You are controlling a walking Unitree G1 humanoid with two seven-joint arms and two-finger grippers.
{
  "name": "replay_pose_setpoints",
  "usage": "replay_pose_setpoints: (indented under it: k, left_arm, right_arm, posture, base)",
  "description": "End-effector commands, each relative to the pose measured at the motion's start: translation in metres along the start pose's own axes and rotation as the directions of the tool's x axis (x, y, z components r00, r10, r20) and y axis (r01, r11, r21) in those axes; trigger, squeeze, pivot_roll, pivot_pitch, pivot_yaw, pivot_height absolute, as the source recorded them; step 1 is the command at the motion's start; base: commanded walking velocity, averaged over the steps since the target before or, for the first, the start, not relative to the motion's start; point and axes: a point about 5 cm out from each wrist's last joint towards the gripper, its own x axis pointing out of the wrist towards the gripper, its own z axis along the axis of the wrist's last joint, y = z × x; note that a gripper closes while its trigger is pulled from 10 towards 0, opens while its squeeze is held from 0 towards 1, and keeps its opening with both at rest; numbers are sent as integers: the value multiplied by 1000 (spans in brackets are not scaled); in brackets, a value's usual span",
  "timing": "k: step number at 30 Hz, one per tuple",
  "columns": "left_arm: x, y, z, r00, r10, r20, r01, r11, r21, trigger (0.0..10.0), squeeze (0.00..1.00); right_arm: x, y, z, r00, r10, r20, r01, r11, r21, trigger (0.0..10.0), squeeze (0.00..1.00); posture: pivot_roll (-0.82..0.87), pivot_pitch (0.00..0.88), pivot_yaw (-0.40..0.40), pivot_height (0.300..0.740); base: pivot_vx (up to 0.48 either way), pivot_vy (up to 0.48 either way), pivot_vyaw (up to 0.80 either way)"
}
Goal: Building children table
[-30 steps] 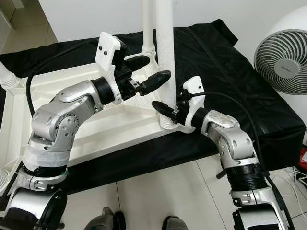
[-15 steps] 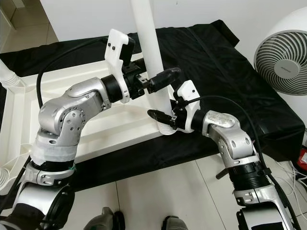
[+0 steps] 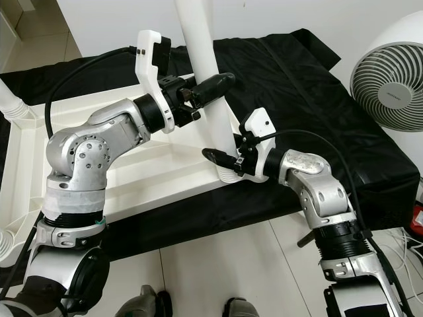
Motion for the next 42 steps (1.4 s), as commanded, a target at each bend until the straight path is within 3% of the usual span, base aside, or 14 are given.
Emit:
replay_pose_setpoints:
  k: [1, 2, 4, 5, 11, 12, 13, 18, 23, 26, 27, 30, 39, 42]
  left_arm:
    - [6, -15, 9, 996, -82, 32, 81, 996, 21, 0, 0]
    - [7, -13, 10, 998, -55, 23, 54, 998, 43, 10000, 0]
    - [8, -11, 11, 1000, -25, 13, 24, 998, 65, 10000, 0]
    - [9, -9, 13, 1000, 10, 12, -11, 996, 83, 10000, 0]
    - [12, -2, 27, 992, 120, 49, -126, 981, 149, 10000, 0]
    - [14, -2, 29, 989, 134, 57, -142, 976, 164, 10000, 0]
    - [16, -3, 32, 985, 156, 68, -167, 964, 206, 10000, 0]
    - [20, -3, 34, 972, 218, 89, -234, 929, 288, 10000, 0]
    - [24, -3, 29, 963, 257, 85, -271, 911, 312, 10000, 0]
    - [30, -2, 24, 955, 285, 76, -294, 897, 329, 10000, 0]
    - [30, -2, 24, 955, 285, 76, -294, 897, 329, 10000, 0]
    - [36, -1, 24, 946, 312, 85, -323, 890, 321, 10000, 0]
    - [40, 1, 25, 937, 334, 104, -349, 884, 309, 10000, 0]
    - [41, 0, 26, 938, 331, 107, -348, 884, 312, 10000, 0]
  right_arm:
    - [1, -5, 0, 998, -58, 4, 58, 998, 10, 10000, 0]
    - [3, -8, 3, 996, -88, 22, 88, 996, 24, 10000, 329]
    - [5, -12, 4, 992, -125, 31, 124, 992, 38, 10000, 329]
    - [8, -16, 5, 984, -173, 42, 171, 984, 59, 10000, 1000]
    - [19, -23, 7, 942, -330, 55, 330, 944, 21, 10000, 1000]
    - [22, -25, 8, 925, -375, 64, 375, 927, 23, 10000, 702]
    - [24, -29, 8, 893, -445, 67, 445, 895, 26, 10000, 0]
    - [28, -33, 9, 830, -553, 75, 554, 832, 6, 10000, 0]
    - [37, -30, 11, 801, -593, 83, 596, 803, -19, 10000, 0]
    - [48, -28, 12, 750, -657, 81, 662, 742, -109, 10000, 0]
    - [48, -28, 12, 750, -657, 81, 662, 742, -109, 10000, 0]
    - [64, -17, 14, 695, -706, 140, 712, 645, -278, 10000, 0]
    - [73, -3, 6, 648, -738, 188, 754, 589, -291, 10000, 0]
    - [71, 0, 1, 610, -766, 202, 787, 557, -266, 10000, 0]
  posture:
    - [-72, 99, 35, 740]
    - [-72, 99, 35, 740]
    - [-72, 99, 35, 740]
    - [-72, 99, 35, 740]
    - [-73, 91, 31, 740]
    - [-71, 88, 28, 740]
    - [-71, 88, 28, 740]
    - [-71, 88, 28, 740]
    - [-68, 82, 29, 740]
    - [-63, 91, 27, 740]
    - [-63, 91, 27, 740]
    - [-63, 96, 27, 740]
    - [-60, 100, 33, 740]
    - [-61, 104, 34, 740]
  base:
    - [0, 0, 0]
    - [0, 0, 0]
    - [0, 0, 0]
    - [0, 0, 0]
    - [0, 0, 0]
    - [0, 0, 0]
    - [0, 0, 0]
    - [0, 0, 0]
    - [0, 0, 0]
    - [0, 0, 0]
    - [0, 0, 0]
    - [0, 0, 0]
    - [0, 0, 0]
    - [0, 0, 0]
